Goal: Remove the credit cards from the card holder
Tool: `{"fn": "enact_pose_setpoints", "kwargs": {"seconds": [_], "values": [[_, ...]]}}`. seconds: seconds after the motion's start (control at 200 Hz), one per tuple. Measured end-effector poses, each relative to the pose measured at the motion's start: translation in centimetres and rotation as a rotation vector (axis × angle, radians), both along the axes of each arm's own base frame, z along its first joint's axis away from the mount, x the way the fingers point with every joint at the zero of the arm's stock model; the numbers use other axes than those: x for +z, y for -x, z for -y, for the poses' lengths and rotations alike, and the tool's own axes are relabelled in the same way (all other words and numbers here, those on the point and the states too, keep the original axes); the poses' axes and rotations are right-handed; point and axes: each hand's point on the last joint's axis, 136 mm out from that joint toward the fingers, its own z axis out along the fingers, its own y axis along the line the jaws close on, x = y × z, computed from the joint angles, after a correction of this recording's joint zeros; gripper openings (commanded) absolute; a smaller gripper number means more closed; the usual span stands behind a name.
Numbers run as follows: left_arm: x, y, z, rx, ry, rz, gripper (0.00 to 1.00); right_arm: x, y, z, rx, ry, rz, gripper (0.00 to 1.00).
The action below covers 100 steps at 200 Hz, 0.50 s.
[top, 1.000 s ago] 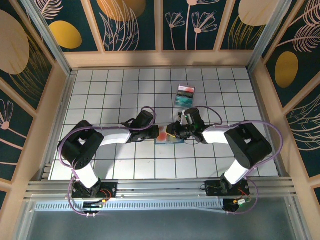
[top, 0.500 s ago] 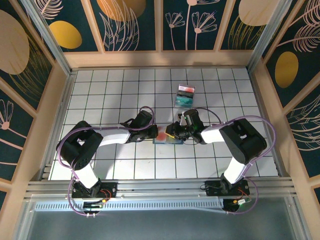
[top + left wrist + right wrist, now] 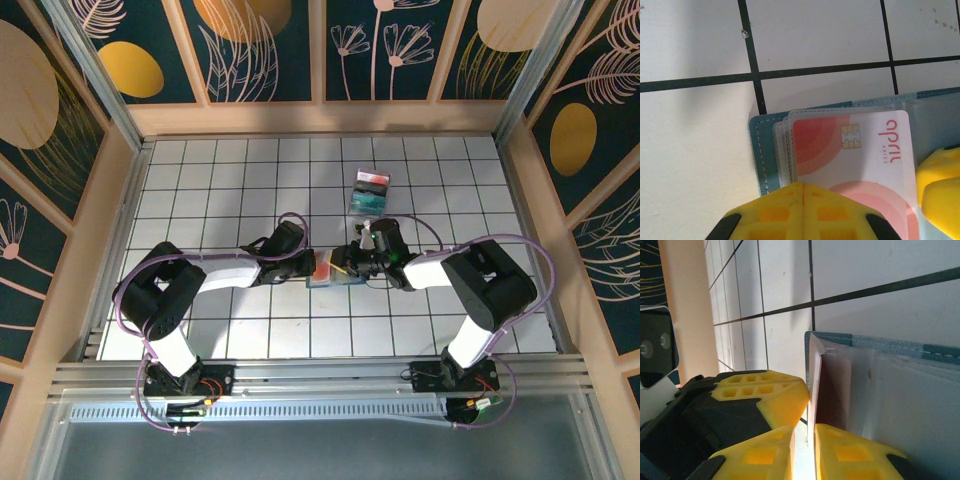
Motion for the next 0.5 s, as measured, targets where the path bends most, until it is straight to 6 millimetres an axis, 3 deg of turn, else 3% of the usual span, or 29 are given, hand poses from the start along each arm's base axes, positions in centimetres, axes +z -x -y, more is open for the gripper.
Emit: {"fn": "enact_pose_setpoints", "kwargs": {"seconds": [0.21,0.5], "values": [[0.1,0.0,0.1,-0.001,0.003,0.001,0.07,-0.5,0.0,-0.5,0.004,-0.017,-0.012,0.24],[0.1,-0.1,0.1,0.002,0.005,0.002,0.08,-1.1,0.6,-0.8,0.025,-0.017,-0.035,0.18]]}}
